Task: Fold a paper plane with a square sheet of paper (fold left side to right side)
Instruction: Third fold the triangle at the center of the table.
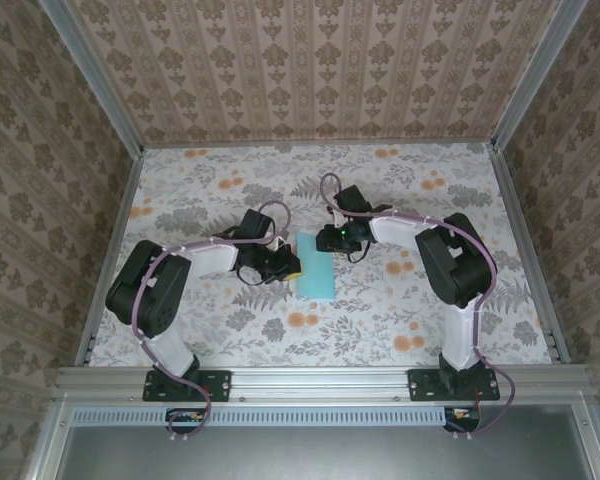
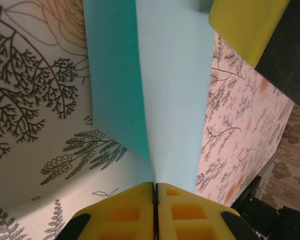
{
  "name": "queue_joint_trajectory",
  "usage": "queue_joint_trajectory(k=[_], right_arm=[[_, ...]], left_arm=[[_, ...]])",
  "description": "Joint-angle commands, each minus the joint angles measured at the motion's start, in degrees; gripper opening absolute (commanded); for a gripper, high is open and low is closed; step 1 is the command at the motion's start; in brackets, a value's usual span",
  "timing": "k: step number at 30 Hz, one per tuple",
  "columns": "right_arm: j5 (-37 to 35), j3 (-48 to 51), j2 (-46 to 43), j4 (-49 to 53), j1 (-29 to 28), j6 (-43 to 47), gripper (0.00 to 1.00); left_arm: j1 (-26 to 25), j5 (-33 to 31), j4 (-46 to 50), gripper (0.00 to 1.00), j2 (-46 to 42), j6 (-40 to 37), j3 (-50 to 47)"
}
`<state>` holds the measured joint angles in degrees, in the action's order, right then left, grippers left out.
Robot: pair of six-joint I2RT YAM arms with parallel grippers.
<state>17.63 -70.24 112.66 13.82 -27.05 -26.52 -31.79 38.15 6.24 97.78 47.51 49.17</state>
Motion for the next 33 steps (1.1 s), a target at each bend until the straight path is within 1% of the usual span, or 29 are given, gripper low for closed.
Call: queue_joint_trajectory(k=[1, 5, 8, 11, 14, 16, 19, 22, 27, 30, 33], right_arm=[[-3.3, 3.6, -6.2, -3.1, 0.1, 3.5, 0.48], [-5.8, 9.7, -14.5, -6.0, -0.9, 6.9, 0.59], [-8.7, 16.3, -21.8, -8.0, -4.0, 9.9, 0.66], [-12.7, 23.4, -28.4, -10.8, -9.2, 11.4, 0.72], [-17.7, 28.6, -32.4, -13.1, -16.0, 12.2, 0.77], [-21.0, 30.4, -32.6, -13.9, -20.8, 12.8, 0.79], [-25.3, 30.7, -32.0, -14.2, -26.5, 14.4, 0.81], [-28.4, 29.4, -28.9, -13.9, -30.1, 15.9, 0.82], [-30.0, 26.0, -23.4, -13.8, -31.6, 17.8, 0.82], [-30.7, 23.8, -21.2, -13.3, -31.6, 18.9, 0.79], [-31.4, 22.4, -19.9, -13.1, -31.6, 19.6, 0.75]], left_arm=[[-0.1, 0.4, 1.0, 0.05, -1.8, 3.3, -0.4], [-0.2, 1.1, 0.6, 0.03, -2.0, 5.3, -0.4], [-0.2, 1.6, 0.4, 0.02, -1.8, 6.3, -0.4], [-0.3, 2.1, 0.0, 0.02, -1.6, 7.2, -0.7], [-0.4, 2.3, -0.3, 0.02, -1.4, 7.8, -0.9], [-0.4, 2.4, -0.3, 0.02, -1.3, 7.9, -0.8], [-0.5, 2.5, -0.1, 0.02, -1.3, 7.9, -0.8], [-0.5, 2.6, -0.1, 0.02, -1.3, 7.9, -0.7], [-0.5, 2.8, 0.0, 0.02, -1.2, 7.8, -0.8], [-0.5, 2.9, 0.0, 0.02, -1.1, 7.7, -0.7], [-0.5, 2.8, 0.0, 0.02, -1.0, 7.7, -0.8]])
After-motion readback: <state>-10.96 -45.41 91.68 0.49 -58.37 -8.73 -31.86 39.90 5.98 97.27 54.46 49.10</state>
